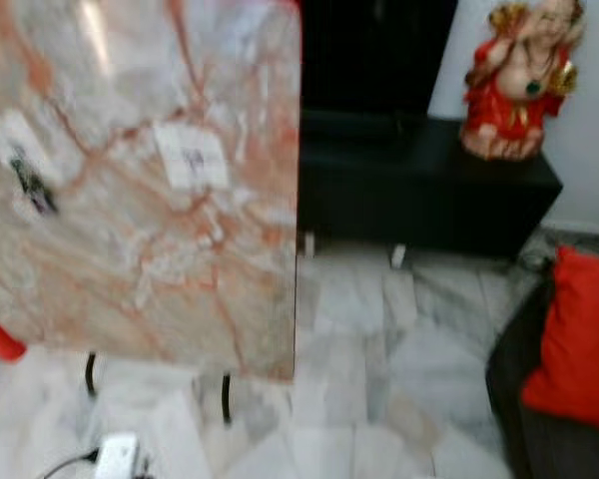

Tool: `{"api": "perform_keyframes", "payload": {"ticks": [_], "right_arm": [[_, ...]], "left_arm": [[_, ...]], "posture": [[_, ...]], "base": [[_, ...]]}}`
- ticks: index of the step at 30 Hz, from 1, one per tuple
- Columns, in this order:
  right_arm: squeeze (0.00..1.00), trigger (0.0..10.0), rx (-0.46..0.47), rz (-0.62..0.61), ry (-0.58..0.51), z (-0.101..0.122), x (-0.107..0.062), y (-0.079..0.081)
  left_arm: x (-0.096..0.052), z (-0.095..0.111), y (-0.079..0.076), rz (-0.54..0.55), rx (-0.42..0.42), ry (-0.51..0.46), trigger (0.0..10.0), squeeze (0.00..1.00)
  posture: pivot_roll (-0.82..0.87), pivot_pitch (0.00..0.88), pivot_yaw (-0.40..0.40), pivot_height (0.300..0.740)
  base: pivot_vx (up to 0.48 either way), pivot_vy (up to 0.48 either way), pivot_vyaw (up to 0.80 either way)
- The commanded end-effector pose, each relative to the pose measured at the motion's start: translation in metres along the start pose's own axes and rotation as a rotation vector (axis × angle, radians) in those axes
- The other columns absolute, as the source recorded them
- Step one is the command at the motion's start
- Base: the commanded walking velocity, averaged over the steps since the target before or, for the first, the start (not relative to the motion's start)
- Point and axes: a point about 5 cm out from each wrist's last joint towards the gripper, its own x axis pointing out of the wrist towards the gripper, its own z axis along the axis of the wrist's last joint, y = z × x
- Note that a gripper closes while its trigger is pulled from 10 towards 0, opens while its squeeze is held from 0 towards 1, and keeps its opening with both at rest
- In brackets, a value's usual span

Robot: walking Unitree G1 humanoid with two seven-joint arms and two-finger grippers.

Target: Hang keys on a hook

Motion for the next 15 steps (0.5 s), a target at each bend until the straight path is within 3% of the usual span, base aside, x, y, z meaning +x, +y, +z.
{"api": "perform_keyframes", "payload": {"ticks": [1,15], "right_arm": [[0.00,10.0,0.010,0.014,-0.003,0.0004,0.0008,0.0063],[0.00,10.0,-0.036,0.022,0.014,0.0018,0.0013,0.0050]], "left_arm": [[-0.0024,-0.0078,0.0087,0.034,0.006,0.026,10.0,0.00],[-0.0024,-0.0078,0.0091,0.048,0.001,0.026,10.0,0.00]], "posture": [[0.03,0.000,-0.034,0.740],[0.03,0.000,-0.038,0.740]], "base": [[0.000,0.000,0.00],[0.000,0.000,0.00]]}}
